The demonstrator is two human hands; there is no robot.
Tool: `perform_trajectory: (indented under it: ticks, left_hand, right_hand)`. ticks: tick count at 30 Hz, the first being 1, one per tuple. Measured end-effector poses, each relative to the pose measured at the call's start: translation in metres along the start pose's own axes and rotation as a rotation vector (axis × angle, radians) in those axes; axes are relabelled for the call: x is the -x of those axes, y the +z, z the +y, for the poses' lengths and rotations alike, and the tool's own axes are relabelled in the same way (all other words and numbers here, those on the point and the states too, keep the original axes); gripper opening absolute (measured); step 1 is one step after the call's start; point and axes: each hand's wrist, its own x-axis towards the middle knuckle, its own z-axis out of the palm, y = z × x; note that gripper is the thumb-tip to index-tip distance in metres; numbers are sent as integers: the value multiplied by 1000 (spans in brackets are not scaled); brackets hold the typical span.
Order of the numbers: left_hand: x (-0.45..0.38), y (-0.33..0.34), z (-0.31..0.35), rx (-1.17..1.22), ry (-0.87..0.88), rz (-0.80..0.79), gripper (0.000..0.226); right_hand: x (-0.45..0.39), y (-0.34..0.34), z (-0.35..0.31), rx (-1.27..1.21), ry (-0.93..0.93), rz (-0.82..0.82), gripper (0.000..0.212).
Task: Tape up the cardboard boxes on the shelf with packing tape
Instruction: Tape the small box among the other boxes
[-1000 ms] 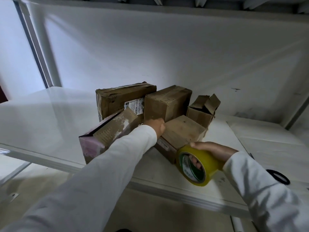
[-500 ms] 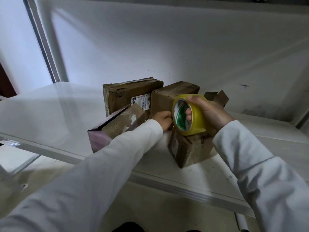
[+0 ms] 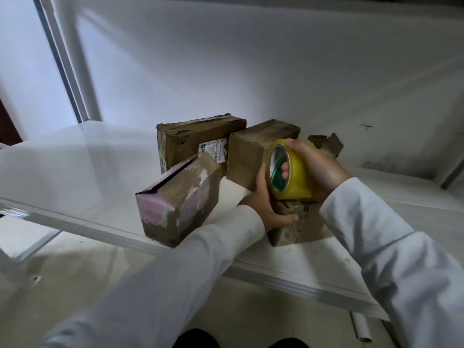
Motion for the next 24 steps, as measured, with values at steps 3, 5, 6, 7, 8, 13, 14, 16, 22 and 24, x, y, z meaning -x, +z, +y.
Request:
perform_trajectory:
  ticks: [3,5,6,7,8,13,14,16,22,24]
  left_hand:
    - [-3,-2,3,-11,-2,13,130]
    - [-6,-4,5,-39,-31,37,129]
    - [-8,-6,6,-58,-60,42,128]
    - [-11,-6,6,-64,-85,42,127]
    - [-13,-6,8,-67,-112,41,125]
    - [-16,-6,11,-66,-155,42,120]
    - [-15,-6,11,-70,-160,44,119]
    - [-15,-6,11,-75,-169,49,118]
    - [-15,-7,12,-95,-188,36,119]
    - [-15,-8,14,-105,-195,29,118]
  right_hand:
    - [6,-5,-10,50,76,-68,39]
    - [11,-11,-15,85,112,-110,39]
    - [14,-15,-15,107,135,-123,38]
    - [16,-19,-15,112,163,-135,38]
    - [19,-22,-13,113,192,-146,38]
    - [29,-32,7,88,223,-159,40]
    - [30,-32,12,98,212,-166,39]
    - [34,-34,21,77,200,-141,37]
    - [41,-41,50,-28,178,-49,33]
    - [40,-42,57,-37,151,-43,30]
